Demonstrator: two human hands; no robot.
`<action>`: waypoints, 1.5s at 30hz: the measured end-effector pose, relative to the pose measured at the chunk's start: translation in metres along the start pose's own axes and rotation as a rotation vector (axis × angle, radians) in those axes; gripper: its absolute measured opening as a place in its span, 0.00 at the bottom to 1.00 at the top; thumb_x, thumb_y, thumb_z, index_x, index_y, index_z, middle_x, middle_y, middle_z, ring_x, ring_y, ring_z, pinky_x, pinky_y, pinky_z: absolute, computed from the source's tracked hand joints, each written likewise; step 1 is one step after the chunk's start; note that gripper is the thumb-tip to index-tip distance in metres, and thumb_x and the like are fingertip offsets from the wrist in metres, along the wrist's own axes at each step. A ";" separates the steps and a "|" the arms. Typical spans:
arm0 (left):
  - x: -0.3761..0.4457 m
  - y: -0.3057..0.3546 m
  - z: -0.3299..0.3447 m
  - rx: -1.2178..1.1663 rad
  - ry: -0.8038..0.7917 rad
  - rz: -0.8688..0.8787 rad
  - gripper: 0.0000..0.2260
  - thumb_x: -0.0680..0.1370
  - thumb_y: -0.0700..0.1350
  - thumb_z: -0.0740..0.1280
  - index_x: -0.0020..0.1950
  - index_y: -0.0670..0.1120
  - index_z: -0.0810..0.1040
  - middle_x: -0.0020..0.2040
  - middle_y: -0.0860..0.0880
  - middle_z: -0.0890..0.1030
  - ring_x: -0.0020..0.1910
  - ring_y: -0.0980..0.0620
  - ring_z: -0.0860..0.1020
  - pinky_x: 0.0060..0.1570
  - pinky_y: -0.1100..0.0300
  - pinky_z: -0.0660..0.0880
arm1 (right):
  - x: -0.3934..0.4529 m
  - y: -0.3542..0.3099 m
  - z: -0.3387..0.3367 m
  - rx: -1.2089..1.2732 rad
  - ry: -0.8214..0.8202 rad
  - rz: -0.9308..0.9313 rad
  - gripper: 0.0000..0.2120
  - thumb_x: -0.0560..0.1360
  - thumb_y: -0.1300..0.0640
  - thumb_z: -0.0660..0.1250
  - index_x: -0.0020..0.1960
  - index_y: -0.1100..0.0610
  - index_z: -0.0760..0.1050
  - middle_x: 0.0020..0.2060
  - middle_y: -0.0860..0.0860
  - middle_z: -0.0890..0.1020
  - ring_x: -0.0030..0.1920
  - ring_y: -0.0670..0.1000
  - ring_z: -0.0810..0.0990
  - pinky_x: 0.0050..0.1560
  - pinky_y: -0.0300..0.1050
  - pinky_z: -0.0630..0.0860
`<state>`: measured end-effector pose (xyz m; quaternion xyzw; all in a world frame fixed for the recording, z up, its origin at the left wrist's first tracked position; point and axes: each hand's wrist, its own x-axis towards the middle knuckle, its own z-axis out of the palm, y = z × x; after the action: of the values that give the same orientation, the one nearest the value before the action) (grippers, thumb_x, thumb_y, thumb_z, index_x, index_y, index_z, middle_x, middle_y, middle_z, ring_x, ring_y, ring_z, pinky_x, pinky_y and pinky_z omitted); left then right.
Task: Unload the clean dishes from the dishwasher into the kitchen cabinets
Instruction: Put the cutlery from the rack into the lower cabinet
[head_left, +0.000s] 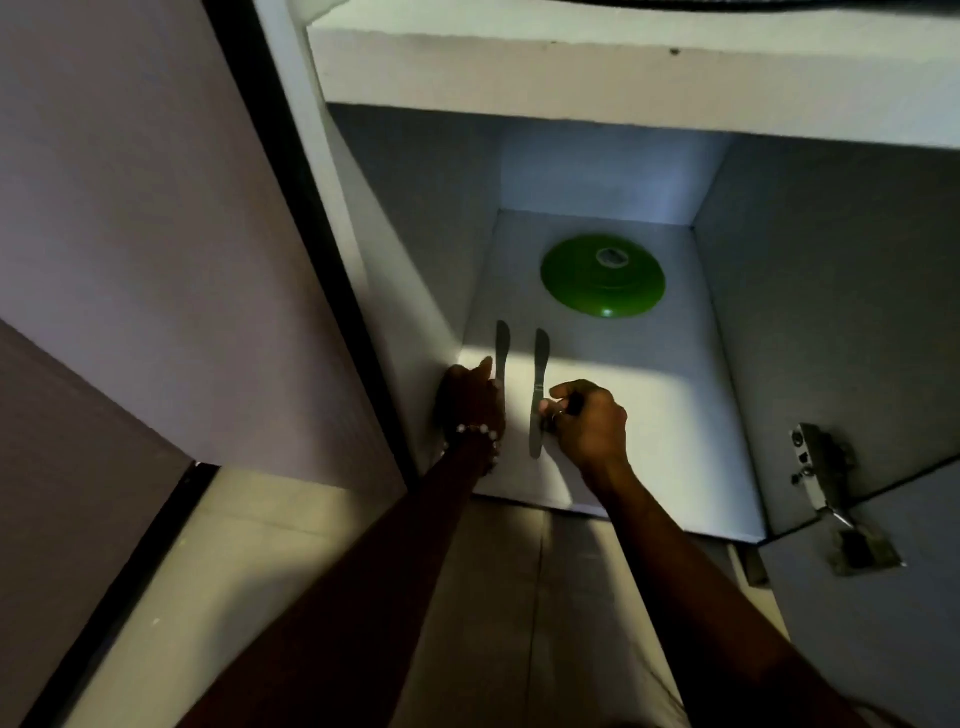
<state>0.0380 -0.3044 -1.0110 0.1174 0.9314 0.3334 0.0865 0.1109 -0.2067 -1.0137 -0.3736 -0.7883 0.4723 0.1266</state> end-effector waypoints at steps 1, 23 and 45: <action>-0.003 0.002 -0.004 -0.053 -0.016 -0.013 0.16 0.82 0.43 0.57 0.68 0.42 0.73 0.61 0.38 0.76 0.61 0.42 0.74 0.64 0.52 0.68 | -0.006 0.001 -0.003 0.015 -0.004 0.031 0.08 0.74 0.60 0.70 0.52 0.61 0.78 0.45 0.56 0.82 0.47 0.55 0.81 0.51 0.43 0.76; -0.251 0.220 -0.346 -0.408 -0.303 -0.311 0.10 0.74 0.34 0.64 0.50 0.43 0.83 0.47 0.42 0.84 0.45 0.46 0.83 0.49 0.52 0.81 | -0.296 -0.314 -0.271 0.377 -0.002 0.367 0.06 0.76 0.67 0.63 0.44 0.60 0.78 0.34 0.52 0.79 0.30 0.48 0.75 0.26 0.34 0.70; -0.542 0.566 -0.481 -0.856 -0.709 0.203 0.08 0.78 0.34 0.62 0.54 0.37 0.79 0.35 0.47 0.79 0.23 0.59 0.74 0.25 0.66 0.74 | -0.562 -0.417 -0.627 0.781 0.577 0.279 0.05 0.78 0.64 0.63 0.48 0.63 0.77 0.32 0.53 0.78 0.27 0.46 0.74 0.30 0.38 0.71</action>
<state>0.5327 -0.3188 -0.2361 0.2657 0.6111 0.6283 0.4015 0.6483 -0.3121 -0.2504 -0.5155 -0.4282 0.6218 0.4052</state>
